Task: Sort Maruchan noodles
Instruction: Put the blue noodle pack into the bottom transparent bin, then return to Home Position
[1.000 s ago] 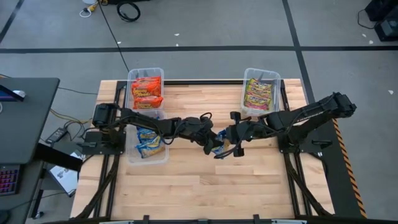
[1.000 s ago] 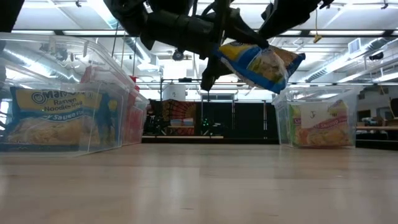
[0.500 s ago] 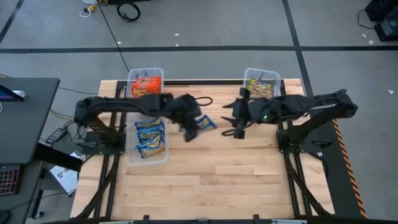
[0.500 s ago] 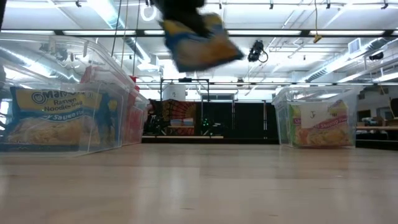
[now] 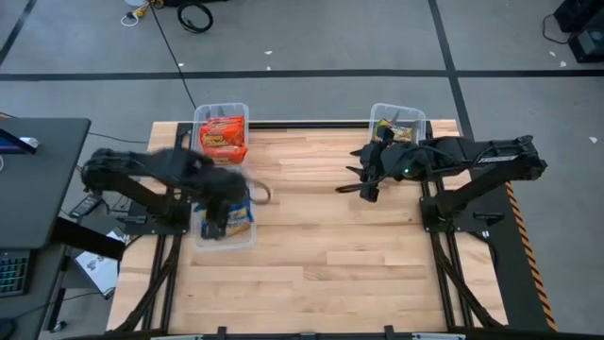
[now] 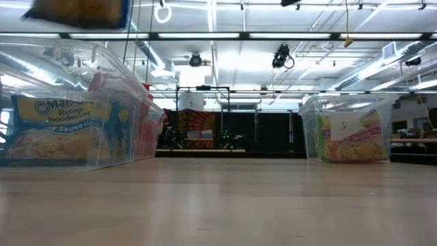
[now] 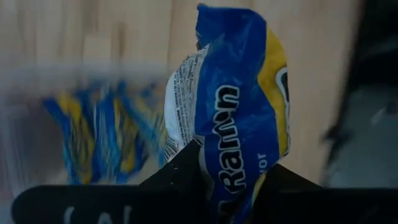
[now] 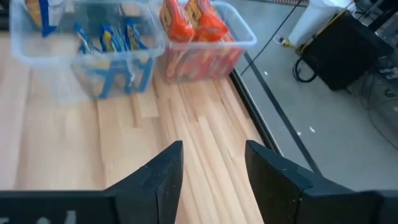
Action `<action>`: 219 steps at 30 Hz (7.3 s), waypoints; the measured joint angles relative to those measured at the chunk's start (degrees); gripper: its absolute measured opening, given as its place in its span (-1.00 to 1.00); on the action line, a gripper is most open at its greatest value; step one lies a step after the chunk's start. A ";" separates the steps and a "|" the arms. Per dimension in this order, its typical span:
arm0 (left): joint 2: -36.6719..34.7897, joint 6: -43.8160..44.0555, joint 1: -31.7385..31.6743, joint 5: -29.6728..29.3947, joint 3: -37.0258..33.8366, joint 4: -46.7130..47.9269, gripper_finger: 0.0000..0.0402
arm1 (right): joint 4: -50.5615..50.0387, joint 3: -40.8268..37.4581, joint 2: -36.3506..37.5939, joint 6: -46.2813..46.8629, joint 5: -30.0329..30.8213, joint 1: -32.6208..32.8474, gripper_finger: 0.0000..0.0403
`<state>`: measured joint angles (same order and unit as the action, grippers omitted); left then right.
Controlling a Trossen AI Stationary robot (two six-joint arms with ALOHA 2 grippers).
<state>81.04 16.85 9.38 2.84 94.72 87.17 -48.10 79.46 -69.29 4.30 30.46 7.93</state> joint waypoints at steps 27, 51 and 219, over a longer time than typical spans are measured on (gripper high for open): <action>-2.54 8.84 4.34 4.72 -40.93 -38.54 -0.52 | -0.77 -0.08 -1.84 3.03 1.46 -9.17 -0.12; -5.88 9.27 4.71 -1.68 -24.26 -29.53 0.05 | 3.13 -13.77 16.48 -7.50 -12.57 -11.44 -0.28; -78.80 -9.74 -11.46 17.74 -94.29 -93.32 -0.20 | 50.15 -78.88 65.54 1.94 -30.47 -5.86 -0.76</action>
<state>2.24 7.11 -2.09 20.58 0.43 -6.15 2.04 0.58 -3.75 6.24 -0.01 2.07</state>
